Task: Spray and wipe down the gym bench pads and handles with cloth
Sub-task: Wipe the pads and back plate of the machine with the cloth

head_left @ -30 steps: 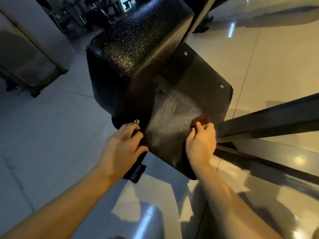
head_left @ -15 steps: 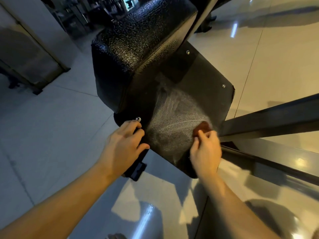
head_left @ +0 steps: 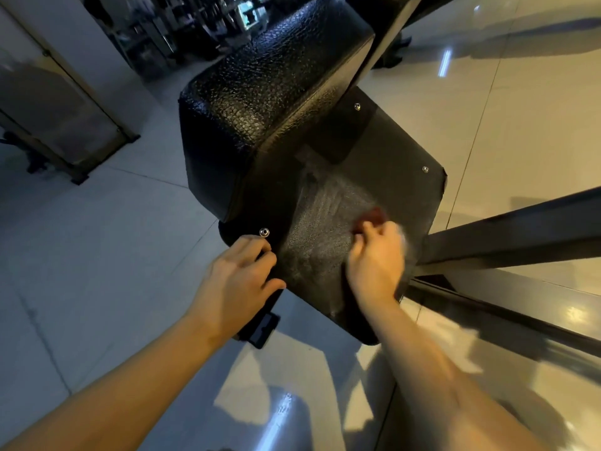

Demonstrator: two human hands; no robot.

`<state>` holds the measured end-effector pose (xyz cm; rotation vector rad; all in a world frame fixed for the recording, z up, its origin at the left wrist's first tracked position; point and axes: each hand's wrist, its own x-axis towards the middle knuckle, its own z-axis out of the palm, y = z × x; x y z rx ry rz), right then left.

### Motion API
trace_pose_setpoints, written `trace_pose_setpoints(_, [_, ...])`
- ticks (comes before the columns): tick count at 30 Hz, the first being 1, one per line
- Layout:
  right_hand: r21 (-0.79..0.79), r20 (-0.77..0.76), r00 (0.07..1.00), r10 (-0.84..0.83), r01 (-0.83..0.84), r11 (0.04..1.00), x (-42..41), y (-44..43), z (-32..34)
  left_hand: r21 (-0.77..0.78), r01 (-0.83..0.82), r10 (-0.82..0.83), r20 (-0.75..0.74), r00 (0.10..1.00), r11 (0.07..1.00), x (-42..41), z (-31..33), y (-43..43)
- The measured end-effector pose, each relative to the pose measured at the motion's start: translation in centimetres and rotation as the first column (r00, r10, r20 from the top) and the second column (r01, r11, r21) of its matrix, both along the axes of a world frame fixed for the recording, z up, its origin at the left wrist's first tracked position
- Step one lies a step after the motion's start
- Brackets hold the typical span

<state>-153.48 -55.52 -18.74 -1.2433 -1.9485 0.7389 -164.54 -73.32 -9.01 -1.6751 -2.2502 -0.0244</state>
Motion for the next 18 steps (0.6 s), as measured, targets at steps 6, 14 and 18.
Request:
trace_pose_setpoints(6, [0.358,-0.023,0.906,0.422,-0.387,0.85,-1.3,-0.3,-0.1,0.01,0.015,-0.015,-0.031,0.999,1.0,-0.1,-0.3,0.3])
trace_pose_setpoints(14, [-0.05,-0.096,0.995,-0.027,0.023,0.999,-0.2,0.2,-1.2,0.002,-0.002,0.002,-0.002,1.0,1.0,0.0,-0.2,0.0])
trace_pose_setpoints(18, [0.253,-0.149,0.89,0.432,-0.388,0.886,-0.3,-7.7,0.1,0.017,0.002,-0.002,-0.009,1.0,1.0,0.2,0.0,0.3])
